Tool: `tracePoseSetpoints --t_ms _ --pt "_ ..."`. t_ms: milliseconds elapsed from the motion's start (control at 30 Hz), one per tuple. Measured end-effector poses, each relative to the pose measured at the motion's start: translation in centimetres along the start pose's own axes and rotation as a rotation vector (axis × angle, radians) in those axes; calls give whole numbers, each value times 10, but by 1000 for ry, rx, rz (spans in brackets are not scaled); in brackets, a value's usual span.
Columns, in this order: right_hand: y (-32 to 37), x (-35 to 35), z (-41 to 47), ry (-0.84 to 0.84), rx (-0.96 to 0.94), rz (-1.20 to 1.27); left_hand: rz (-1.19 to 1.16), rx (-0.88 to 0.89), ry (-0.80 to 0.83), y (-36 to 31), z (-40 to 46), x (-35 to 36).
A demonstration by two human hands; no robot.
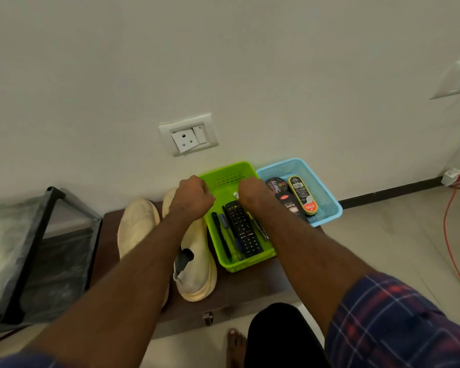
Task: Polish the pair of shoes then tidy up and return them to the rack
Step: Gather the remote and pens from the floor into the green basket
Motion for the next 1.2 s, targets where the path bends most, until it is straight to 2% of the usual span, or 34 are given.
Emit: tracePoseSetpoints --t_ms 167,333,533,633,1000,1200 --pt "9 1 16 -45 37 -90 38 115 61 6 -9 3" --pt "9 5 30 -45 -3 -19 54 177 76 1 -14 9" --pt "5 -9 22 -152 -18 153 25 189 65 11 -10 7" --pt "14 2 15 -102 -12 240 45 191 53 14 -12 5" --pt "66 7 30 -58 -97 152 -21 175 -28 36 -18 -7" --pt "48 -2 29 -133 -45 165 -32 177 -28 43 -18 -4"
Point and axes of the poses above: each hand's wrist, its own z-axis towards the middle knuckle, its own x-axis out of the palm, y = z × x, the point moved 10 cm from there along z, towards the middle knuckle, and after that the axes turned 11 degrees about y, right-handed, at the moved point
